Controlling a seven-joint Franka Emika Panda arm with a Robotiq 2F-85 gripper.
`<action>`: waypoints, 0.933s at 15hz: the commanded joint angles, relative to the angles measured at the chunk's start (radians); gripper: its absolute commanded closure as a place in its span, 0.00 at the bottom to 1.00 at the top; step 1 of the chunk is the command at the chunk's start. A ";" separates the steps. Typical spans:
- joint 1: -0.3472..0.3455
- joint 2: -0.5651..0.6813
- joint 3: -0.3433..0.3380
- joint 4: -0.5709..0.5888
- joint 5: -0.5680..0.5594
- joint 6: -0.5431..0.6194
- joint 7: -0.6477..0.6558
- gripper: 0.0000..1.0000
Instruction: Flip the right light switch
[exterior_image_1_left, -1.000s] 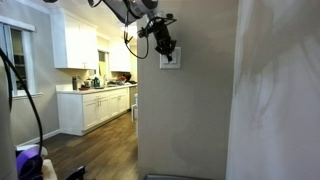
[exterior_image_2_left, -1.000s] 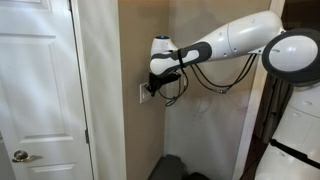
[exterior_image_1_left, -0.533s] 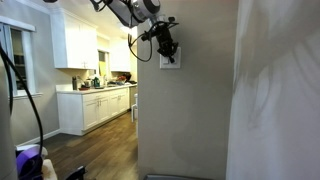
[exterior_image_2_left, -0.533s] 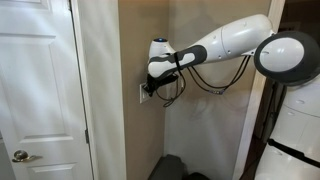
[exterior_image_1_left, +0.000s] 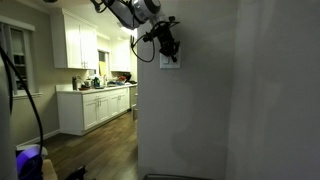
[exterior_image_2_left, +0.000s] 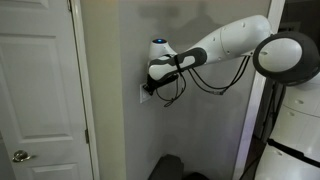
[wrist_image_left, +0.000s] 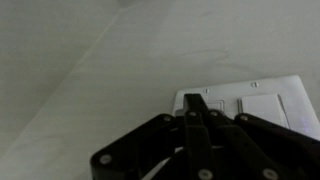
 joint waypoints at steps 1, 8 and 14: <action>-0.001 -0.009 -0.012 -0.007 -0.001 -0.013 -0.010 1.00; -0.002 -0.020 -0.031 -0.006 0.045 -0.158 -0.047 1.00; 0.001 -0.012 -0.031 0.008 0.073 -0.190 -0.071 0.74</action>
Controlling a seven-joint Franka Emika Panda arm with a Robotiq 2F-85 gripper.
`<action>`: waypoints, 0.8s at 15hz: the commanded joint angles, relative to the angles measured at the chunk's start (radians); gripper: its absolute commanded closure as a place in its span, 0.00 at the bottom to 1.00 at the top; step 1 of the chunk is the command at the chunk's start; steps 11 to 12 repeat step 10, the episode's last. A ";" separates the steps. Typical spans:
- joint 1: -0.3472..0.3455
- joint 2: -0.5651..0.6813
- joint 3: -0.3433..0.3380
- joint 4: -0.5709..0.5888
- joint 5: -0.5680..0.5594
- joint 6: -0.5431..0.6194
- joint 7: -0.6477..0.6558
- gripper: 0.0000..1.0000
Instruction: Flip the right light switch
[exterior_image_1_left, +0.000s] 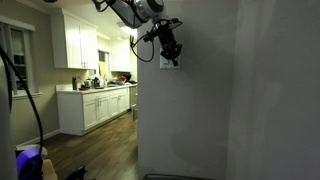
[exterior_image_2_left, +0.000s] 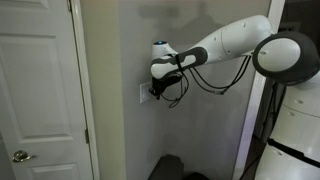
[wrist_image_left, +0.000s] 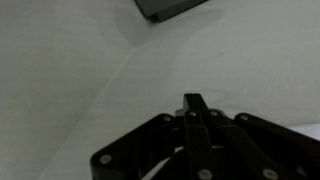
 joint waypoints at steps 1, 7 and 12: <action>0.001 0.001 0.000 0.003 0.009 -0.006 -0.007 0.98; 0.001 0.001 0.000 0.004 0.024 -0.012 -0.021 0.74; 0.001 0.001 0.000 0.004 0.024 -0.012 -0.021 0.74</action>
